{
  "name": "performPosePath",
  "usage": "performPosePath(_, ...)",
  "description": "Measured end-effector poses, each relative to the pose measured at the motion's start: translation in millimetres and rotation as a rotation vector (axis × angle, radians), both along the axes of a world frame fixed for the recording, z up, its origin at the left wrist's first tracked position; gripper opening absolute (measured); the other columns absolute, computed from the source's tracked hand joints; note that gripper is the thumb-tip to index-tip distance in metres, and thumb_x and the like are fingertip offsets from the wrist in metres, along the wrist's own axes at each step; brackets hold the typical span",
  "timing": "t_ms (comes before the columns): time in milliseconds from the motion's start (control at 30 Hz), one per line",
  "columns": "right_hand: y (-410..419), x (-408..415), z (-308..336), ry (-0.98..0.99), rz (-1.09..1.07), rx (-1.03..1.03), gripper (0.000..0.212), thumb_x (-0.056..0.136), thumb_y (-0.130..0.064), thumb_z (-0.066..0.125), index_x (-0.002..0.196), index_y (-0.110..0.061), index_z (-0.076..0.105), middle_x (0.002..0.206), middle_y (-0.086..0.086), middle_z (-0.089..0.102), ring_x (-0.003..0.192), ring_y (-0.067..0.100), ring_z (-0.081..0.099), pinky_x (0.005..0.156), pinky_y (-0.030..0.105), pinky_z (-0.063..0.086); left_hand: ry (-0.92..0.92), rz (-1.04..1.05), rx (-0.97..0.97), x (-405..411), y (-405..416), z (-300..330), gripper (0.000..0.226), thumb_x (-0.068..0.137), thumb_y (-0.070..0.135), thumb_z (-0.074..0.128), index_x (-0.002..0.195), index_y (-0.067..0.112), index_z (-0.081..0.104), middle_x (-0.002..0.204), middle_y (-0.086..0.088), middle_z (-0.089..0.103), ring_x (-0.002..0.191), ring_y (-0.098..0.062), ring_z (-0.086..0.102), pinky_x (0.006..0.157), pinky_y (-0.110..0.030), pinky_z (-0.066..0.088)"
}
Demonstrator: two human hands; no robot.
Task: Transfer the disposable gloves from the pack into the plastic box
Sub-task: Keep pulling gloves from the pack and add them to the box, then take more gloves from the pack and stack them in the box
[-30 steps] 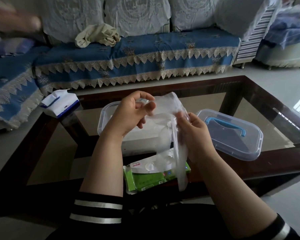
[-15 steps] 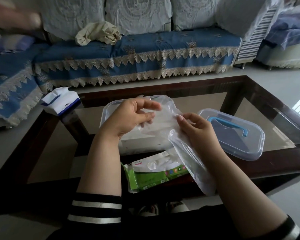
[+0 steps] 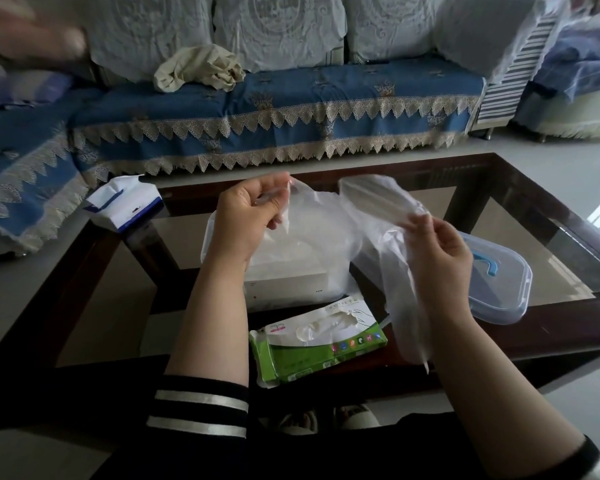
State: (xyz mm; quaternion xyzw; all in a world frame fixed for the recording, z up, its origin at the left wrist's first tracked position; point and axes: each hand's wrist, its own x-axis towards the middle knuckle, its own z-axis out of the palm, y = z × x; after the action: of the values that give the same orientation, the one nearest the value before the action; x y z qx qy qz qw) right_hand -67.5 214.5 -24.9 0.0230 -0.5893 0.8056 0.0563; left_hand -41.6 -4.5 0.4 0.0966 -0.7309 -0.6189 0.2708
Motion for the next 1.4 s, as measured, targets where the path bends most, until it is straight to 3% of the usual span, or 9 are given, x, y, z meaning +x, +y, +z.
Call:
performPosePath(233, 5.7, -5.3, -3.8, -0.011, -0.022, -0.014, 0.016, 0.096, -0.027, 0.055, 0.087, -0.02, 0.066, 0.075, -0.006, 0.066, 0.067, 0.003, 0.059, 0.061, 0.014, 0.05, -0.146, 0.416, -0.216, -10.6, -25.1, -26.4, 0.031, 0.093, 0.016, 0.064, 0.124, 0.015, 0.064, 0.105, -0.006, 0.072, 0.061, -0.004, 0.062, 0.069, -0.029, 0.058)
performPosePath(333, 5.2, -4.8, -4.8, -0.005, -0.002, 0.019, 0.016, 0.096, -0.027, 0.055, 0.087, -0.022, 0.067, 0.076, -0.008, 0.068, 0.067, 0.004, 0.059, 0.058, 0.015, 0.049, -0.366, 0.468, -0.436, -12.1, -33.4, -35.5, 0.038, 0.094, 0.017, 0.063, 0.131, 0.013, 0.059, 0.119, -0.009, 0.068, 0.089, -0.021, 0.069, 0.085, -0.041, 0.057)
performPosePath(434, 3.6, -3.1, -4.1, -0.006, 0.017, 0.025, 0.015, 0.095, -0.027, 0.055, 0.087, -0.023, 0.067, 0.077, -0.008, 0.07, 0.065, 0.004, 0.059, 0.056, 0.015, 0.049, -0.601, 0.5, -0.688, -14.2, -36.4, -38.7, 0.04, 0.095, 0.01, 0.057, 0.135, 0.011, 0.055, 0.135, -0.011, 0.057, 0.117, -0.033, 0.058, 0.095, -0.042, 0.049)
performPosePath(700, 2.5, -0.2, -2.6, 0.011, 0.076, 0.032, 0.017, 0.096, -0.024, 0.052, 0.091, -0.02, 0.067, 0.077, -0.009, 0.07, 0.066, 0.001, 0.06, 0.057, 0.014, 0.05, -0.937, 0.498, -1.028, -7.8, -23.7, -32.2, 0.032, 0.096, 0.018, 0.052, 0.127, 0.014, 0.059, 0.137, -0.009, 0.048, 0.126, -0.033, 0.037, 0.094, -0.039, 0.04)
performPosePath(834, 1.9, -1.4, -2.9, 0.024, 0.12, 0.039, 0.016, 0.095, -0.025, 0.052, 0.091, -0.021, 0.067, 0.078, -0.008, 0.07, 0.065, 0.002, 0.06, 0.056, 0.014, 0.049, -0.803, 0.498, -0.969, 0.4, -24.9, -23.1, 0.03, 0.092, 0.023, 0.061, 0.122, 0.023, 0.065, 0.146, -0.004, 0.038, 0.129, -0.033, 0.03, 0.102, -0.042, 0.033)
performPosePath(967, -3.0, -3.6, -0.6, 0.079, 0.123, 0.126, 0.016, 0.096, -0.022, 0.052, 0.095, -0.017, 0.066, 0.075, -0.011, 0.07, 0.066, 0.005, 0.062, 0.058, 0.018, 0.051, -0.422, 0.508, -0.884, 2.7, -24.6, -15.5, 0.022, 0.099, 0.023, 0.052, 0.105, 0.018, 0.072, 0.131, -0.003, 0.056, 0.117, -0.031, 0.044, 0.092, -0.038, 0.037)
performPosePath(1167, -21.7, -26.2, 19.1, 0.324, 0.192, 0.488, 0.016, 0.095, -0.021, 0.055, 0.089, -0.032, 0.063, 0.073, -0.006, 0.068, 0.059, 0.033, 0.049, 0.053, 0.047, 0.044, -0.281, -0.159, -0.167, 8.4, 1.1, 18.1, 0.08, 0.075, 0.074, 0.031, 0.131, 0.021, 0.049, 0.101, 0.007, 0.07, 0.095, -0.009, 0.065, 0.092, -0.029, 0.046)
performPosePath(1267, -41.4, -47.8, 35.0, 0.436, 0.265, 0.679, 0.01, 0.094, -0.022, 0.058, 0.094, -0.027, 0.066, 0.074, -0.008, 0.066, 0.051, 0.008, 0.044, 0.052, 0.028, 0.039, -0.2, -0.232, -0.04, 7.0, 2.2, 13.0, 0.054, 0.081, 0.036, 0.069, 0.127, 0.022, 0.044, 0.1, -0.003, 0.074, 0.091, -0.014, 0.07, 0.086, -0.029, 0.052)
performPosePath(1401, -70.7, -76.3, 49.1, 0.484, 0.371, 0.968, 0.045, 0.087, -0.038, 0.065, 0.128, -0.024, 0.054, 0.097, -0.004, 0.061, 0.081, 0.008, 0.057, 0.075, 0.026, 0.048, -0.12, 0.029, -0.061, 1.9, -11.2, 7.2, 0.033, 0.091, -0.004, 0.058, 0.11, 0.019, 0.044, 0.093, 0.001, 0.071, 0.058, -0.007, 0.059, 0.055, -0.021, 0.051)
